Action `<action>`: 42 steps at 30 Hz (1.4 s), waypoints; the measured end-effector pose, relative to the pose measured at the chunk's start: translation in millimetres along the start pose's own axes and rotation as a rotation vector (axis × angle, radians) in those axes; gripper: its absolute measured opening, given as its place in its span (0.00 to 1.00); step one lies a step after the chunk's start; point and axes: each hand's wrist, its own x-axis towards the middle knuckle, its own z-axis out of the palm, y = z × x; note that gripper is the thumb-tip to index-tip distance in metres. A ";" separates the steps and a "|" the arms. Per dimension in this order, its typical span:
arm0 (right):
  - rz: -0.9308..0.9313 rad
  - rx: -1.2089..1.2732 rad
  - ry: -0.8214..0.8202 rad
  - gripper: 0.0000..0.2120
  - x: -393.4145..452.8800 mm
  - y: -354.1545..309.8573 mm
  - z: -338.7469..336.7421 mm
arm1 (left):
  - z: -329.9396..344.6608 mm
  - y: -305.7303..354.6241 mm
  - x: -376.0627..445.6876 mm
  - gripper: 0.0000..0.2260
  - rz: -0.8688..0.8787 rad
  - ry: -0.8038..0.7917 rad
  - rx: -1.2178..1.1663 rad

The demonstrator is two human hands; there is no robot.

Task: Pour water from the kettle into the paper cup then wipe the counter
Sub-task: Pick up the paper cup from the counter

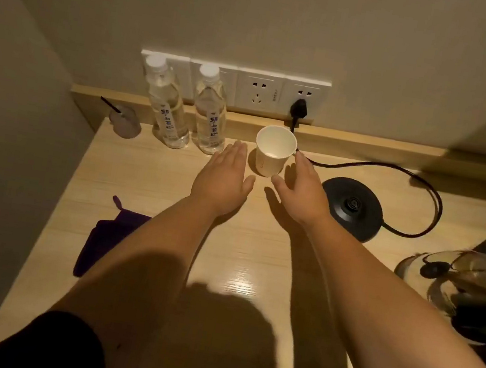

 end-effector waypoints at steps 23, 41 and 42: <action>0.066 0.271 -0.012 0.32 -71.9 -12.1 6.2 | -7.4 29.3 -66.6 0.26 -0.061 -0.053 -0.559; 0.076 0.277 0.006 0.31 -194.6 0.6 -11.3 | 3.3 74.0 -182.0 0.26 -0.074 -0.055 -0.582; 0.066 0.274 -0.001 0.32 -197.5 3.4 -13.7 | 5.1 78.4 -185.7 0.25 -0.078 -0.052 -0.584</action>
